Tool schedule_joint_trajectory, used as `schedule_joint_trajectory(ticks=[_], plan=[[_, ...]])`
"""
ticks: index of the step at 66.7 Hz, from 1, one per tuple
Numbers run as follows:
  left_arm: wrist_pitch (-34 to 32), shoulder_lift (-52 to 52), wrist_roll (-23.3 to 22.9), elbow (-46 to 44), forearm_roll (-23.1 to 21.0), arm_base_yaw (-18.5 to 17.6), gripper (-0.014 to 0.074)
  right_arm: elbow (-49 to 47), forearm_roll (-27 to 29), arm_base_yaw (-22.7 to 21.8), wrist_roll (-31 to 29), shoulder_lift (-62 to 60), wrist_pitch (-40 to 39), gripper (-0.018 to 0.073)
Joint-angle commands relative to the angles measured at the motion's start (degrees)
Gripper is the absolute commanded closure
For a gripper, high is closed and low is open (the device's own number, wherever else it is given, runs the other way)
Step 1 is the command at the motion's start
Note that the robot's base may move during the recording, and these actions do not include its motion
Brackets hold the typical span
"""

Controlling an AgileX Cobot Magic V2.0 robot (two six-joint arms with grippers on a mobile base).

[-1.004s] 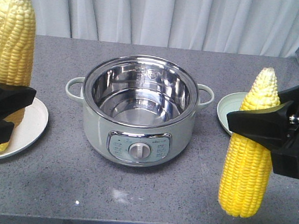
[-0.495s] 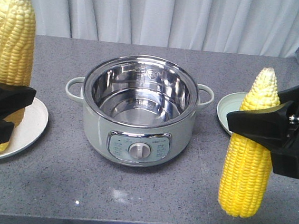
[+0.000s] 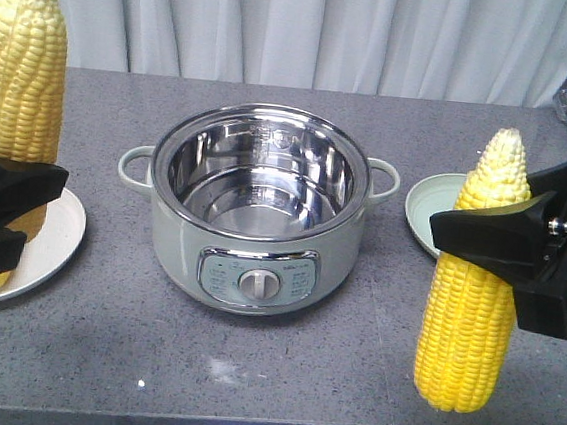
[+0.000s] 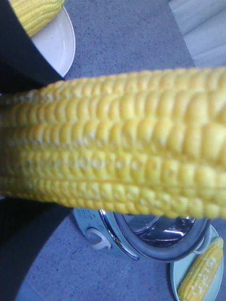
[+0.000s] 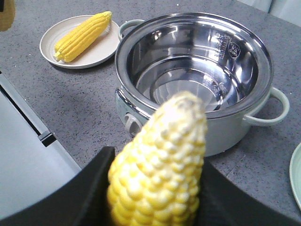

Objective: Distribute corn equally
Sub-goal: 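Turn the base away from the pot toward the other counter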

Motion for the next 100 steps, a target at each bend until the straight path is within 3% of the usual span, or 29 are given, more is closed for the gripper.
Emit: schedule_joint_trajectory(ticks=[1, 100], plan=[[-3.6, -0.6, -0.2, -1.4, 0.2, 0.0, 0.0279, -1.5, 2.4, -0.1, -0.5, -0.6, -2.6, 0.0402], [-3.6, -0.6, -0.2, -1.4, 0.2, 0.0, 0.0279, -1.5, 2.4, -0.1, -0.5, -0.6, -2.6, 0.0402]])
